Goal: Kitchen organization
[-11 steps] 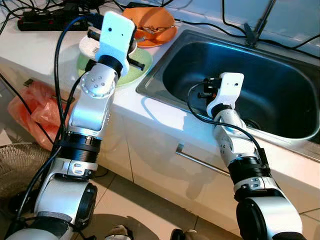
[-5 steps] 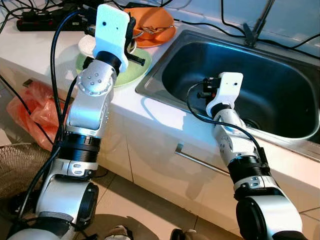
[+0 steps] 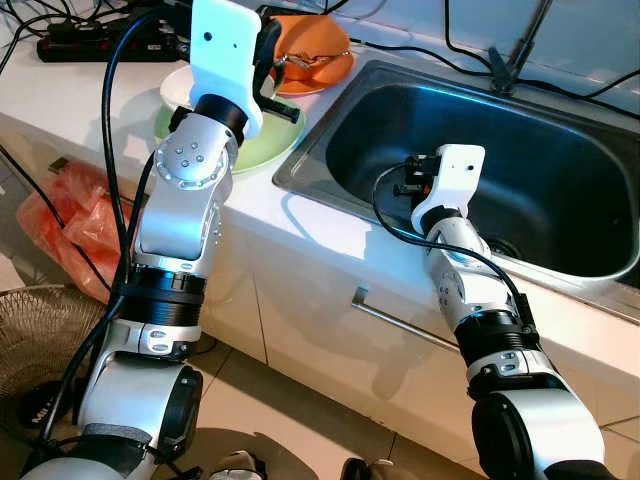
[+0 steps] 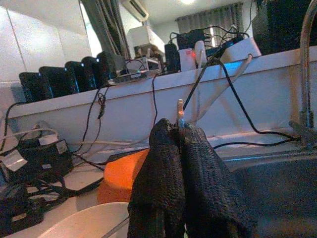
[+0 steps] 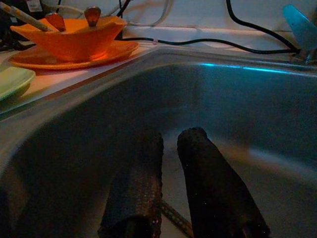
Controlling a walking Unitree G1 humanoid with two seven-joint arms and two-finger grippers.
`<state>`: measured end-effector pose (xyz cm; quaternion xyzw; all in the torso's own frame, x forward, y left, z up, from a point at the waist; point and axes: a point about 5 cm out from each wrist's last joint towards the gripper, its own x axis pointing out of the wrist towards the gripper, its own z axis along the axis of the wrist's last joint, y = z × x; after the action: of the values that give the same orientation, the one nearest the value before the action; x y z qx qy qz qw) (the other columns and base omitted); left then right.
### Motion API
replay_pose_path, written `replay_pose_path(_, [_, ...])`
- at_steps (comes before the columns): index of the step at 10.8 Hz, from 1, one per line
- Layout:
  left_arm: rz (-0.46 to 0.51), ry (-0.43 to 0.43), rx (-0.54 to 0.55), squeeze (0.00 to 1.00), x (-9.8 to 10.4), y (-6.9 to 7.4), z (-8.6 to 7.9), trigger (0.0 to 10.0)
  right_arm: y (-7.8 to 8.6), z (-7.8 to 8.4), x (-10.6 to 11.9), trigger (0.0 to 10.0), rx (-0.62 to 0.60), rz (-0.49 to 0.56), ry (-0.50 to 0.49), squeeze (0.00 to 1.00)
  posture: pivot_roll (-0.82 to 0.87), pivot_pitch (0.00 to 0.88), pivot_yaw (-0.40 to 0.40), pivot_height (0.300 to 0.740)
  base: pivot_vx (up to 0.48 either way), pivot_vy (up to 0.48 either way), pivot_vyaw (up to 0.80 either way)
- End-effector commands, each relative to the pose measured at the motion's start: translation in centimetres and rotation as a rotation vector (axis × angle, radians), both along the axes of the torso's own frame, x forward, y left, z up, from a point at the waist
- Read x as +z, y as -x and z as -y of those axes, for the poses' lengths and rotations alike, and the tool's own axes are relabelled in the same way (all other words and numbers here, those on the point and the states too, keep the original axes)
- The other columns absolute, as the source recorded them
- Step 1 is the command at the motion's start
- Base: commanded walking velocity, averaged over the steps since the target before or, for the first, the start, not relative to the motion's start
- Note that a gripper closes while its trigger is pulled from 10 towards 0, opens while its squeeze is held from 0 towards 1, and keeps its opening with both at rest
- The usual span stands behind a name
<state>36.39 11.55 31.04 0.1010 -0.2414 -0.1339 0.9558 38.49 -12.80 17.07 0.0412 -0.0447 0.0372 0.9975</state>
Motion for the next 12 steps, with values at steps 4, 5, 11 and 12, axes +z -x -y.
replay_pose_path(4, [-0.002, 0.043, -0.076, 0.0, 0.2, 0.4, 1.0, 10.0, -0.1, -0.1, 0.0, 10.0, 0.001, -0.007, -0.013, 0.0, 0.1, 0.109, -0.056, 0.74, 0.0, 0.0, 0.0])
replay_pose_path(5, [-0.032, 0.072, -0.095, 0.0, -0.5, 0.2, 1.1, 10.0, -0.1, -0.2, 0.0, 10.0, 0.002, -0.007, -0.013, 0.0, 0.1, 0.11, -0.056, 0.74, 0.0, 0.0, 0.0])
replay_pose_path(11, [-0.099, 0.21, -0.198, 0.0, -2.0, 0.1, 1.9, 10.0, -0.1, -0.2, 0.1, 10.0, 0.005, 0.004, -0.009, 0.0, 0.1, 0.11, -0.057, 0.74, 0.0, 0.0, 0.0])
replay_pose_path(12, [-0.104, 0.24, -0.227, 0.0, -2.1, 0.1, 2.0, 10.0, -0.1, -0.2, 0.4, 10.0, 0.006, 0.019, -0.003, 0.0, 0.1, 0.11, -0.056, 0.74, 0.0, 0.0, 0.0])
